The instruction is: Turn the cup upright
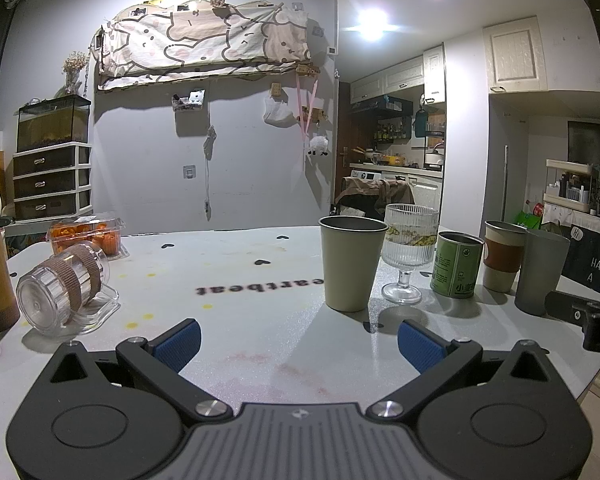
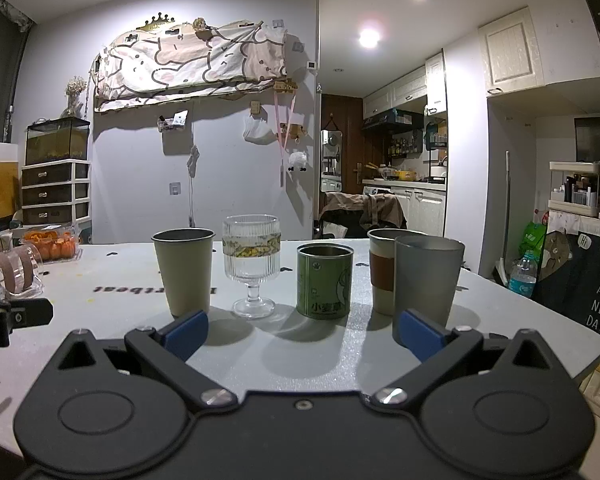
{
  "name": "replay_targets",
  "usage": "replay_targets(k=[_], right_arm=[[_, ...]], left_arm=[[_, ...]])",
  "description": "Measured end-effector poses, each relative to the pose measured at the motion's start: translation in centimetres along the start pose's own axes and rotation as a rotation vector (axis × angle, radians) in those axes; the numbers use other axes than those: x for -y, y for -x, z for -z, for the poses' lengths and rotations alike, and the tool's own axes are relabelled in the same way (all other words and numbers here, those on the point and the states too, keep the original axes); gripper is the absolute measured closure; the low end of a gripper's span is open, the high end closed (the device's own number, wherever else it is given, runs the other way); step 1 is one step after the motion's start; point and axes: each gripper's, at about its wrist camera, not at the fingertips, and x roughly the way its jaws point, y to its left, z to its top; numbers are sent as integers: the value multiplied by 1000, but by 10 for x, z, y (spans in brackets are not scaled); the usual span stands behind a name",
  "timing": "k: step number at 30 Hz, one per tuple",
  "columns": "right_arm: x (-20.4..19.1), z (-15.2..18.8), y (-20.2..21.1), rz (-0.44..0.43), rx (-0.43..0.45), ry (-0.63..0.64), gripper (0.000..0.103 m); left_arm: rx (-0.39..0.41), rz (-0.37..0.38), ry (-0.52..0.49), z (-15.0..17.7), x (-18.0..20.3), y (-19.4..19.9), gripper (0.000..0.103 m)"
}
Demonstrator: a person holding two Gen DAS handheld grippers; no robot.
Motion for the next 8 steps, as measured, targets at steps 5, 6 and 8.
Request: replay_targets(k=[5,6,8], right_arm=[[0,0,0,0,0,0,0],[1,0,0,0,0,-1,0],[0,0,0,1,0,-1,0]], left_arm=[[0,-1,0,0,0,0,0],[0,-3,1,0,0,0,0],[-2,-3,0,1,0,0,0]])
